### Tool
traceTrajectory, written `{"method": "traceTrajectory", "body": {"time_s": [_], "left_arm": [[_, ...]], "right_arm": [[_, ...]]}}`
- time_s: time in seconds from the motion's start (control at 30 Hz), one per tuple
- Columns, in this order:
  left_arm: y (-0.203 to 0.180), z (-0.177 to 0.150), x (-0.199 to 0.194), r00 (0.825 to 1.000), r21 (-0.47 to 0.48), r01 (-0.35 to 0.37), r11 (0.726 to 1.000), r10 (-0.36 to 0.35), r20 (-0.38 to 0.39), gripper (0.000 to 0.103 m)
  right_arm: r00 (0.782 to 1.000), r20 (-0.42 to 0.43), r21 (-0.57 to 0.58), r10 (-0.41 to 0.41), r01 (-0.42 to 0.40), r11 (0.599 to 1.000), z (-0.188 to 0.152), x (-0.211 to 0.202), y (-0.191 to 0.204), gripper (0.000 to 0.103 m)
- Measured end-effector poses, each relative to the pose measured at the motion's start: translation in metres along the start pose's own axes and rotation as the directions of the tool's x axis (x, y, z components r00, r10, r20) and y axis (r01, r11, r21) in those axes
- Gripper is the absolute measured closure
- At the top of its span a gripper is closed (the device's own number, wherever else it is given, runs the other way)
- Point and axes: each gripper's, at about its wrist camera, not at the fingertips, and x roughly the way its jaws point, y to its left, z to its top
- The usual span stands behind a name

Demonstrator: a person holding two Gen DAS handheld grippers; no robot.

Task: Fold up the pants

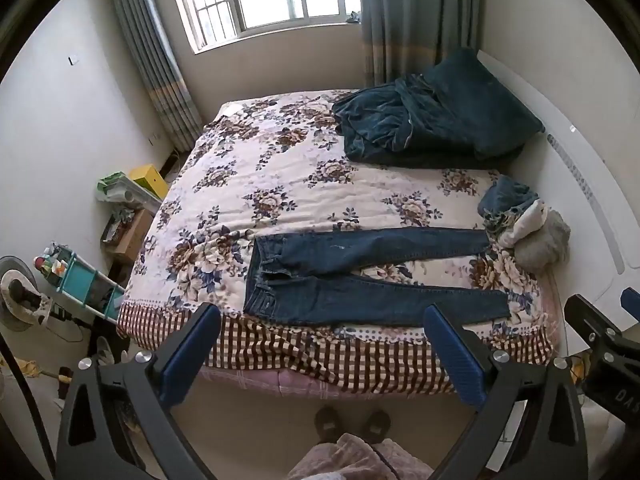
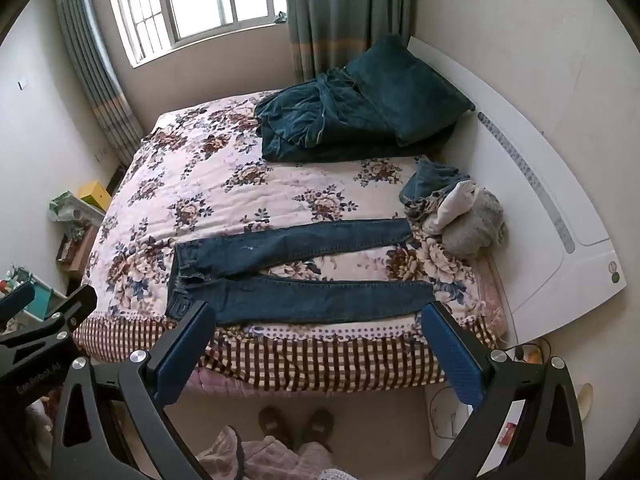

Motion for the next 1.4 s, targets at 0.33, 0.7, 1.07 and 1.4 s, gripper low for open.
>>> {"method": "traceTrajectory", "body": {"time_s": [0.33, 0.7, 1.07, 1.4], "left_arm": [[-0.004, 0.003, -0.004, 1.000, 0.003, 0.000, 1.000, 0.000, 0.014, 0.000], [-0.014, 0.006, -0.015, 0.999, -0.007, 0.011, 1.000, -0.011, 0.032, 0.000], [-0.018, 0.007, -0.018, 0.999, -0.008, 0.012, 1.000, -0.011, 0.036, 0.000], [-0.016, 0.009, -0.022, 0.999, -0.009, 0.013, 1.000, -0.012, 0.043, 0.000]], "right_arm": [[1.000, 0.004, -0.003, 0.010, -0.010, 1.000, 0.004, -0.005, -0.002, 0.000], [1.000, 0.024, -0.018, 0.008, -0.007, 1.000, 0.008, -0.014, -0.004, 0.000], [0.999, 0.033, -0.018, 0.008, -0.007, 1.000, 0.013, -0.023, -0.005, 0.000], [0.999, 0.039, -0.020, 0.007, -0.006, 1.000, 0.010, -0.030, -0.003, 0.000]]}}
